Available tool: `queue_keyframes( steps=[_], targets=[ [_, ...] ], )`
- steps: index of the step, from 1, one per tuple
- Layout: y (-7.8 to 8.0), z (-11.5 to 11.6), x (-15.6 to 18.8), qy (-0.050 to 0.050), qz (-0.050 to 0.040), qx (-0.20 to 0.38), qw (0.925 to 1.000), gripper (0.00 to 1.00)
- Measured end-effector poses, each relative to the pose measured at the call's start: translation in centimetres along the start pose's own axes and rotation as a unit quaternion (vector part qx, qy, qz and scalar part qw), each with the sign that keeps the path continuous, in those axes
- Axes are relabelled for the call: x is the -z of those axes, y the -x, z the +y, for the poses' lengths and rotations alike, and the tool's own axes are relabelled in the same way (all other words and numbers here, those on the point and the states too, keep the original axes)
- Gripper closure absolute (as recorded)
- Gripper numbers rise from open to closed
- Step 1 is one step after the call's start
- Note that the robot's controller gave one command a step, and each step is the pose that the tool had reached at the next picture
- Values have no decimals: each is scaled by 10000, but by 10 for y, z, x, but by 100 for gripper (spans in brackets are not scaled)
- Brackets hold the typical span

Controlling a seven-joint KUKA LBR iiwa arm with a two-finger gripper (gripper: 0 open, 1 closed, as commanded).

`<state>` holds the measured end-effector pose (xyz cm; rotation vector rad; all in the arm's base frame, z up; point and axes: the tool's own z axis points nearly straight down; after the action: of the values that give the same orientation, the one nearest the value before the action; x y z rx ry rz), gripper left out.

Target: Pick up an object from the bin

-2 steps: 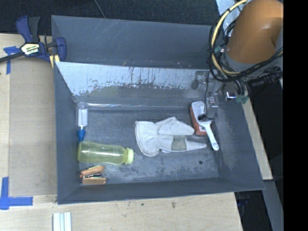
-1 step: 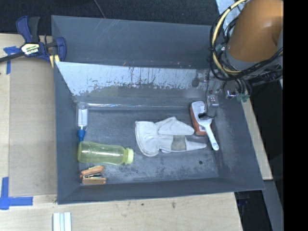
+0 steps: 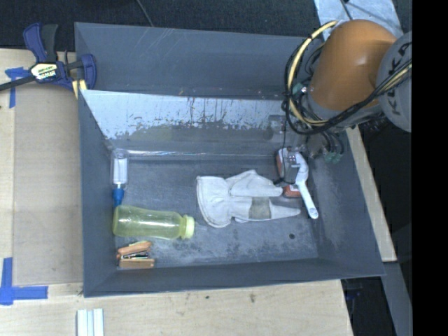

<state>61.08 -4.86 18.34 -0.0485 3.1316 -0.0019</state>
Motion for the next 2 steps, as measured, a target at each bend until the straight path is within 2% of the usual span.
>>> queue_keyframes(
  steps=[1,2],
  targets=[
    [1,25,-68,3,10,621,9981,0],
    [1,39,-102,9,34,655,9978,100]
  ],
)
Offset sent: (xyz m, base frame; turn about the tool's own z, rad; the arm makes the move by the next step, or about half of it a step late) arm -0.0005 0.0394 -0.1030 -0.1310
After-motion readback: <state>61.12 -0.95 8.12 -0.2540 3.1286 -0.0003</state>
